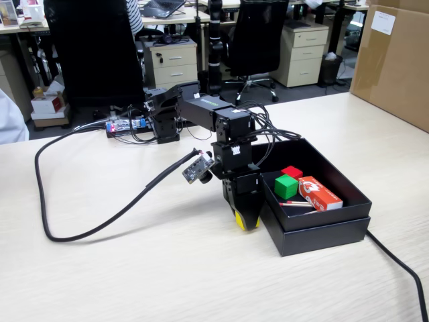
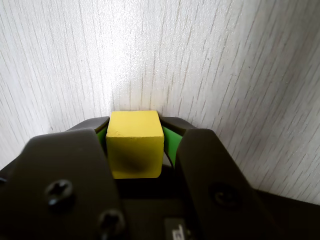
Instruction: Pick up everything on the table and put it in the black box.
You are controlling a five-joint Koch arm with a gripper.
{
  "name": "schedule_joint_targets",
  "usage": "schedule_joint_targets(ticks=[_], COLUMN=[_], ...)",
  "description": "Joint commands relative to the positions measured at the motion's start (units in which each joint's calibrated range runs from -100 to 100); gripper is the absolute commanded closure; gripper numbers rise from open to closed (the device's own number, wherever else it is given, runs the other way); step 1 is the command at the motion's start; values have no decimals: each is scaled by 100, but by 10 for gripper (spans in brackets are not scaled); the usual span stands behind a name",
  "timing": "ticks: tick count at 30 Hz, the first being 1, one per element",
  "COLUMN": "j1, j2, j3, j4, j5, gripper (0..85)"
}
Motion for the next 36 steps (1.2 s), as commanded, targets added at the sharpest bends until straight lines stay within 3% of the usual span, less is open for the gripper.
schedule_joint_targets(ticks=[1,8,13,17,22,36], j1=[-63,-68,230,615,987,933], j2=[-426,-2353,-4901,-5715,-5429,-4017], j3=[295,-322,-1591,-2099,-2389,-3178], j4=[144,-63,-63,-63,-63,-63], j5=[5,20,59,205,454,552], gripper=[846,846,846,846,846,846])
